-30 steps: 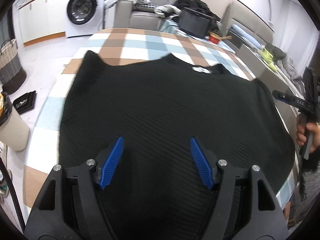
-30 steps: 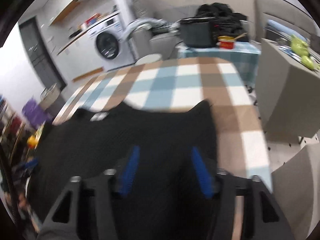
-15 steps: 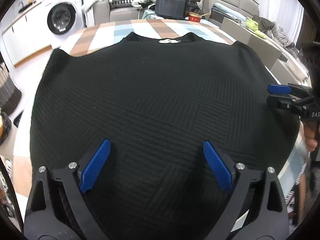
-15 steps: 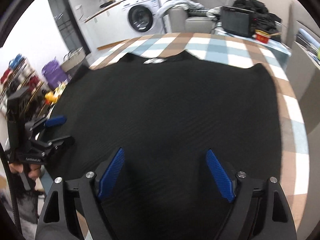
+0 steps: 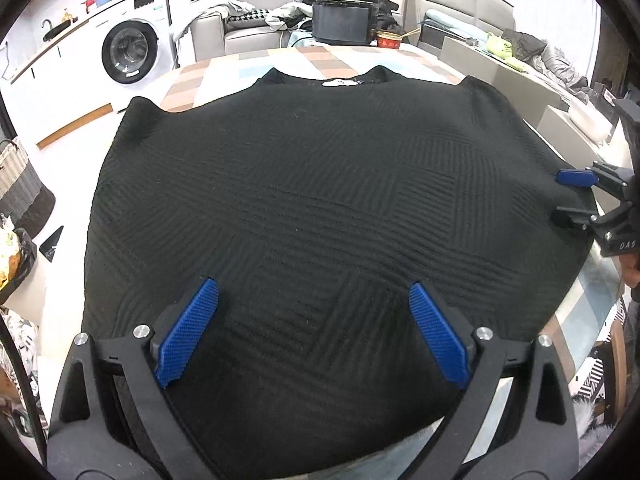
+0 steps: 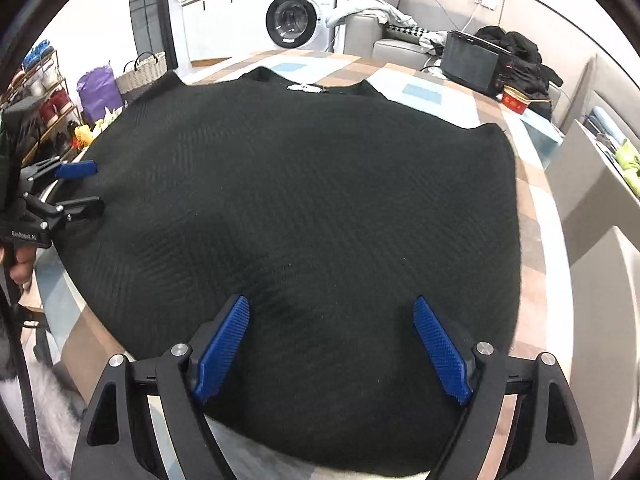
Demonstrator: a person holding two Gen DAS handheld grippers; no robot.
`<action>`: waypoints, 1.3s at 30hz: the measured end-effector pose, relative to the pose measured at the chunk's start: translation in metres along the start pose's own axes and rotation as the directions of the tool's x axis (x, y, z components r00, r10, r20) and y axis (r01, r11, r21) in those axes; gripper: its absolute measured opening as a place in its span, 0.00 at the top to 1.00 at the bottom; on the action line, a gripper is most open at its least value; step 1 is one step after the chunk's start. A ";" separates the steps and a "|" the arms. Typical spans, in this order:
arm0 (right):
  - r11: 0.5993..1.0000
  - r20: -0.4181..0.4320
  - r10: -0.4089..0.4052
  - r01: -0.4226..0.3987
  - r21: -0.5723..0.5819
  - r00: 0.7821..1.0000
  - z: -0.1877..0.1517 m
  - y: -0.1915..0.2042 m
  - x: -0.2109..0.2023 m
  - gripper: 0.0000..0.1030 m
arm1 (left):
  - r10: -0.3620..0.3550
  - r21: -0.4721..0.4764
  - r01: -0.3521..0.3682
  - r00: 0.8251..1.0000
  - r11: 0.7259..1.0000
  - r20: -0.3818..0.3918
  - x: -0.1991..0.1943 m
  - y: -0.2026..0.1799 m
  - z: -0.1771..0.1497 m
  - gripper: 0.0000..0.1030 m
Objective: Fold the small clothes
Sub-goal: 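Grasp the hem with the right gripper, pull it straight, release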
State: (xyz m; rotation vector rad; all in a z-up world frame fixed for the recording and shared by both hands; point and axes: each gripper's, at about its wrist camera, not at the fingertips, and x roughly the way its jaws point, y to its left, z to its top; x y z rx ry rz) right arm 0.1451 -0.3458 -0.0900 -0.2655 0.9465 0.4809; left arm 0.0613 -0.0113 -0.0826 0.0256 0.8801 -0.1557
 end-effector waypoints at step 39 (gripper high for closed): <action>0.983 0.139 0.070 -0.091 0.158 0.988 0.026 -0.007 -0.034 0.58 | -0.108 -0.038 0.107 0.994 0.993 -0.010 0.005 -0.012 0.034 0.07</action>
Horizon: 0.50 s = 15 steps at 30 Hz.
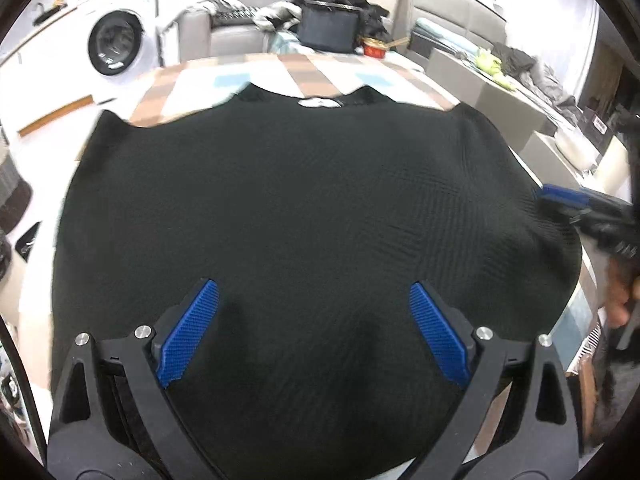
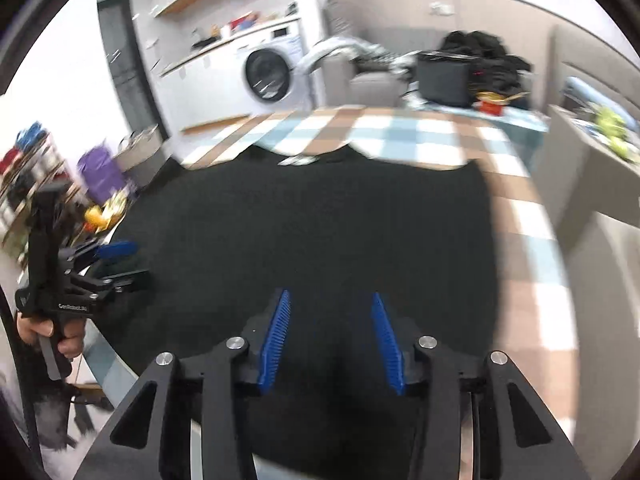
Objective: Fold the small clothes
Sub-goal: 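Grasp the hem with the right gripper, pull it straight, release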
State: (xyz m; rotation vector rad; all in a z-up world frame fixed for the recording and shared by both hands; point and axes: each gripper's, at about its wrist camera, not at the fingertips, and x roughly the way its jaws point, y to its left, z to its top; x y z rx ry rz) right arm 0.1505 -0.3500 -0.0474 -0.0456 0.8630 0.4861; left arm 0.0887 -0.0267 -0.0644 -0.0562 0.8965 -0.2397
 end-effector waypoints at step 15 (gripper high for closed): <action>0.991 -0.080 -0.128 0.124 -0.052 0.989 -0.002 -0.013 0.048 0.58 | 0.129 0.023 -0.128 0.991 0.992 -0.024 0.002 0.023 -0.023 0.07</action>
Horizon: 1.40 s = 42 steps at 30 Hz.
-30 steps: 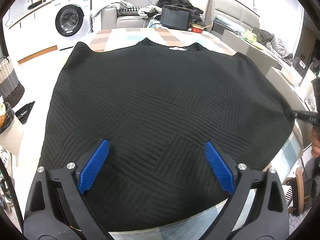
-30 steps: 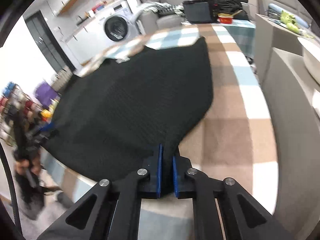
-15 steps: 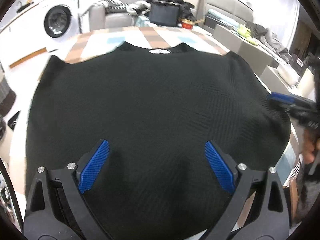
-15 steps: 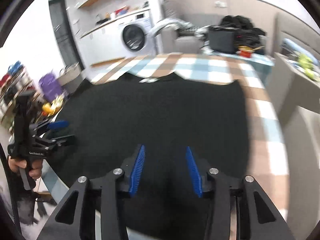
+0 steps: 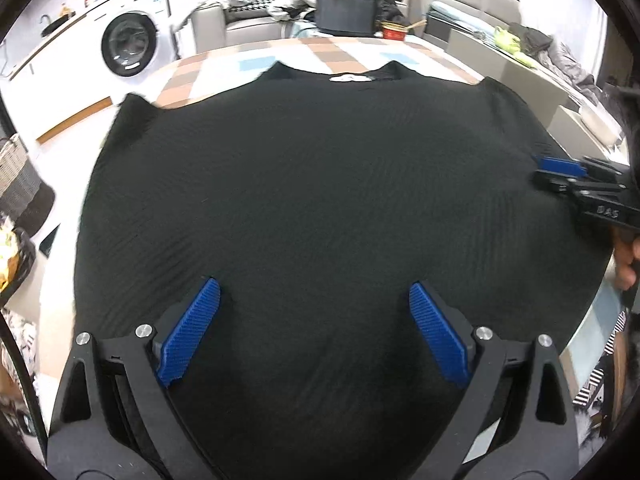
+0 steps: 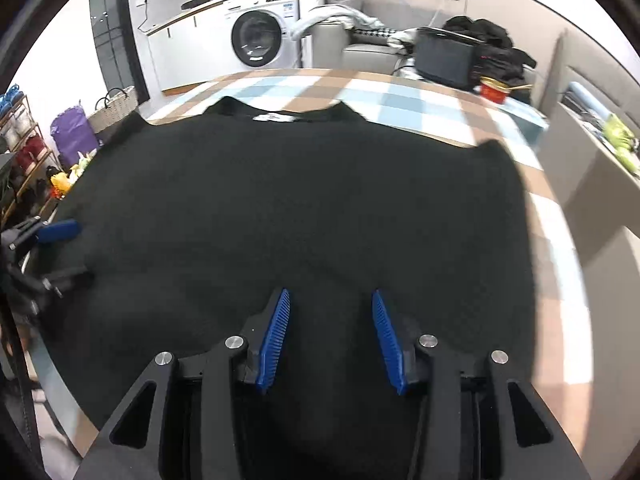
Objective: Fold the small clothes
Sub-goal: 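Grasp the hem with the right gripper, pull it straight, release, then grasp the sweater side edge with the left gripper and fold it toward the middle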
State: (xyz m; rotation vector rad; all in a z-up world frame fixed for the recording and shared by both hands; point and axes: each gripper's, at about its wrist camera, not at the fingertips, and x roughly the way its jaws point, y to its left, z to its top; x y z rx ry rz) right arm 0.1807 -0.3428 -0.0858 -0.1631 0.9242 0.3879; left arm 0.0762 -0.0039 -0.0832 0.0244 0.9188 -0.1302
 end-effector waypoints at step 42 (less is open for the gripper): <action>0.932 0.083 0.116 -0.137 0.334 0.990 -0.054 -0.070 -0.055 0.53 | 0.085 -0.406 -0.062 0.996 0.912 0.039 -0.061 0.108 -0.070 0.15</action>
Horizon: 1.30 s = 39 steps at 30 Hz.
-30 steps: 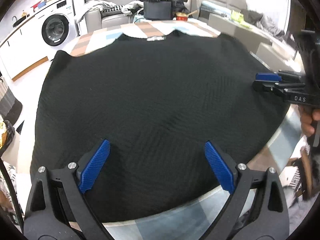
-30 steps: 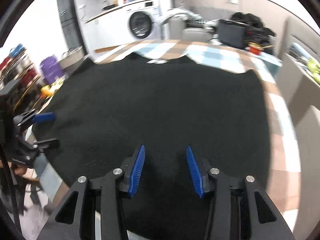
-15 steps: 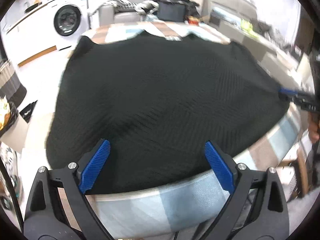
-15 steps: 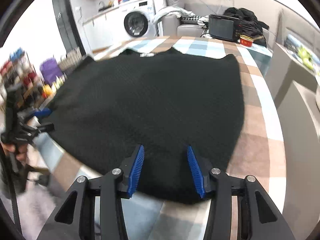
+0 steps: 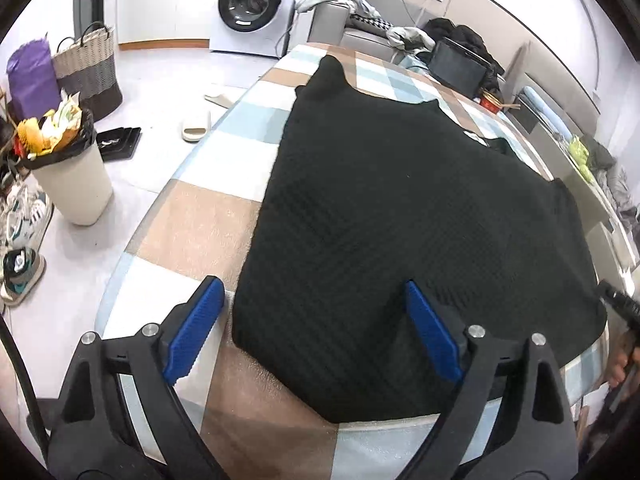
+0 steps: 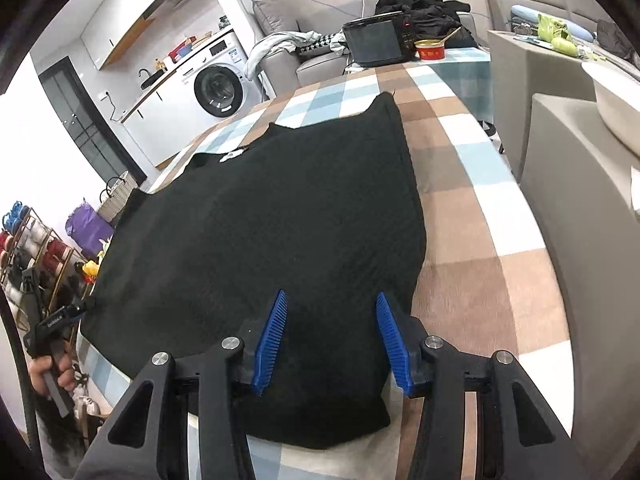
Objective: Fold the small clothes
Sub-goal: 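Grasp the sweater side edge with the left gripper and fold it toward the middle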
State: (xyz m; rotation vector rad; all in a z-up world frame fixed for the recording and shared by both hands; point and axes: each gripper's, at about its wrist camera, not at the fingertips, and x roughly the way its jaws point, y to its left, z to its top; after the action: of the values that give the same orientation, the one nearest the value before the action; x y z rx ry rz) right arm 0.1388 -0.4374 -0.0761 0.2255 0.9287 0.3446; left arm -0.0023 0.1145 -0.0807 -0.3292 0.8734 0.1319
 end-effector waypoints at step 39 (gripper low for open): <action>0.988 0.039 0.057 -0.050 -0.146 0.998 -0.001 0.054 -0.008 0.42 | -0.145 -0.116 0.143 0.989 0.983 -0.014 -0.022 0.005 -0.013 0.37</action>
State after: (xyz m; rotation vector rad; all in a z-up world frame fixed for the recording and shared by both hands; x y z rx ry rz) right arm 0.1232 -0.3912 -0.0523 0.1243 0.8523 0.4535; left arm -0.0268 0.1157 -0.0725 -0.5005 0.8633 0.0442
